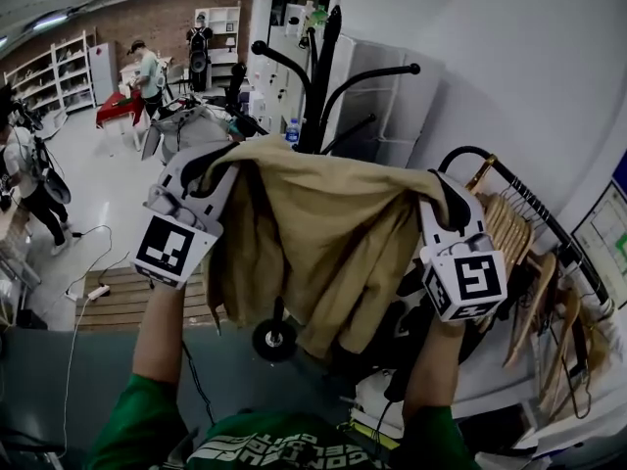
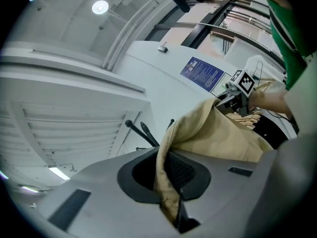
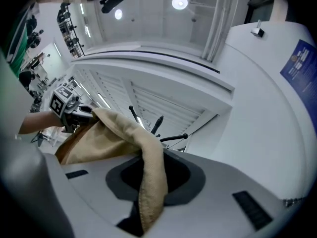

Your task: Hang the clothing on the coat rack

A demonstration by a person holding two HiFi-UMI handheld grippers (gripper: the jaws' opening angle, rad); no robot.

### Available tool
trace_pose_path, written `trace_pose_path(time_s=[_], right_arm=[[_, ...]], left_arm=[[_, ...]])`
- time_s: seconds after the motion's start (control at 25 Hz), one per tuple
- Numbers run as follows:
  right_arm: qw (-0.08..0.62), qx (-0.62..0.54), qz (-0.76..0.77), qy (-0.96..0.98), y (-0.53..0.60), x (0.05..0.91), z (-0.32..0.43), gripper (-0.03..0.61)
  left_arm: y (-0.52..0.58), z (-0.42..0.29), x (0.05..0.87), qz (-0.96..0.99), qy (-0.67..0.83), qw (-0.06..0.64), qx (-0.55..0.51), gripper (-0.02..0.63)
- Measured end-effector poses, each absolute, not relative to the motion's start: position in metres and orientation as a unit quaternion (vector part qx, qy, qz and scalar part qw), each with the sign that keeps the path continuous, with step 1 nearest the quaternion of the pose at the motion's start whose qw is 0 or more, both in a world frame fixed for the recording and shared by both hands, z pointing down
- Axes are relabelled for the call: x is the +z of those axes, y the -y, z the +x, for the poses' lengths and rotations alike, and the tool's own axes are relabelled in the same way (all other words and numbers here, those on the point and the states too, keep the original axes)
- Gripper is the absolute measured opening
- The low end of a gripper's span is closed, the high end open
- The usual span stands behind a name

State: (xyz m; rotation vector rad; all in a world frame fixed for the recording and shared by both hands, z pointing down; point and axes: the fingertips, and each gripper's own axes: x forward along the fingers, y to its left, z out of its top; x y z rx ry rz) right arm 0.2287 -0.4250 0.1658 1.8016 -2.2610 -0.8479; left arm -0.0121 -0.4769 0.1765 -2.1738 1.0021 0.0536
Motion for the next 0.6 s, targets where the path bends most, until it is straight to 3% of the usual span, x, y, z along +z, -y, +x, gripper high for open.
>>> trace_pose_path(time_s=[0.6], right_arm=[[0.081, -0.187, 0.587, 0.783, 0.528, 0.201, 0.257, 0.06]], left_arm=[[0.571, 0.015, 0.207, -0.871, -0.382, 0.306, -0.027, 0.018]])
